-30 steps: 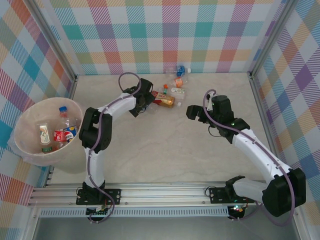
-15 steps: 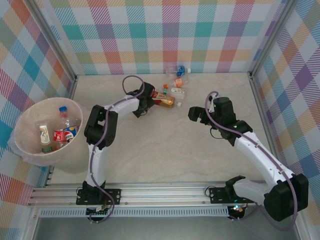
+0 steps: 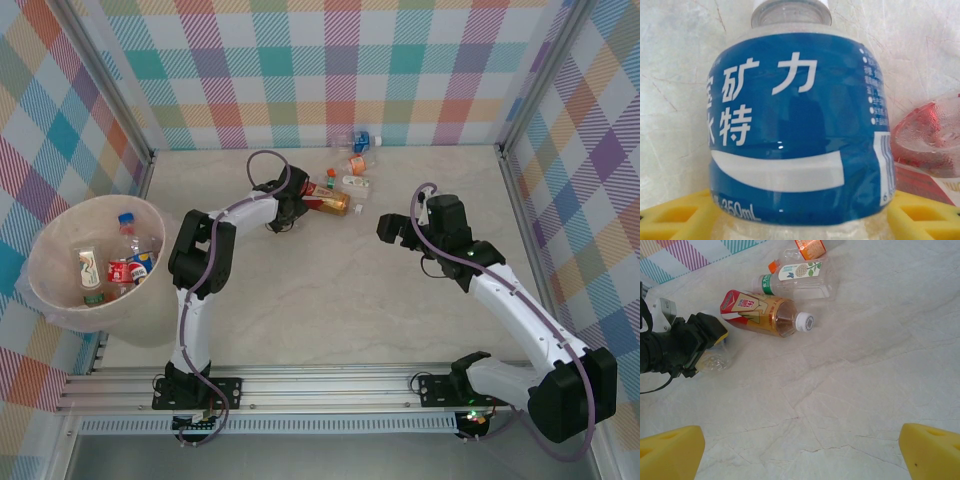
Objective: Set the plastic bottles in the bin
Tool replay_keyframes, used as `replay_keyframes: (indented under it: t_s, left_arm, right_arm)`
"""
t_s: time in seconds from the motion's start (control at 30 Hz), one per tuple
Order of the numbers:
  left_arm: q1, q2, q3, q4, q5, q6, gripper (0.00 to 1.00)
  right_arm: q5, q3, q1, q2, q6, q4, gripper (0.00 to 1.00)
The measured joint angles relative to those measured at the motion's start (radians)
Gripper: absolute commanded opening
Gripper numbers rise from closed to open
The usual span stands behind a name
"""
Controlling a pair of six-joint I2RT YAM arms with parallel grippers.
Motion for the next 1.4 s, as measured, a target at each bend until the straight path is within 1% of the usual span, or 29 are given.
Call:
replay_keyframes:
  t_s: [0.1,0.2,0.33,0.43,0.57,0.77,0.87,1.17,1.4]
  left_arm:
    - [0.002,-0.003,-0.001,0.000,0.002,0.026,0.60]
    - [0.002,-0.028,-0.024,0.000,0.001,0.062,0.59]
    - [0.002,-0.127,-0.091,0.002,0.002,0.121,0.56]
    - [0.002,-0.212,-0.126,0.021,0.010,0.163,0.55]
    - [0.002,-0.302,-0.142,0.027,0.024,0.204,0.55]
    - [0.001,-0.390,-0.160,0.027,0.057,0.240,0.54]
    - [0.000,-0.428,-0.168,0.027,0.085,0.247,0.54]
    - [0.001,-0.587,-0.175,0.015,0.129,0.290,0.54]
    - [0.001,-0.744,-0.187,0.010,0.165,0.372,0.54]
  right_arm:
    - [-0.010,-0.002,0.000,-0.005,0.000,0.004,1.00]
    - [-0.044,-0.037,0.000,-0.050,-0.001,0.048,1.00]
    - [-0.105,-0.108,0.000,-0.146,-0.010,0.140,1.00]
    - [-0.164,-0.126,0.000,-0.173,-0.032,0.198,1.00]
    - [-0.249,-0.131,0.000,-0.174,-0.055,0.257,1.00]
    - [-0.393,-0.140,0.005,-0.146,-0.061,0.364,1.00]
    - [-0.435,-0.142,0.022,-0.118,-0.062,0.407,1.00]
    - [-0.459,-0.142,0.060,-0.063,-0.060,0.480,1.00]
    - [-0.459,-0.142,0.060,-0.035,-0.054,0.526,1.00]
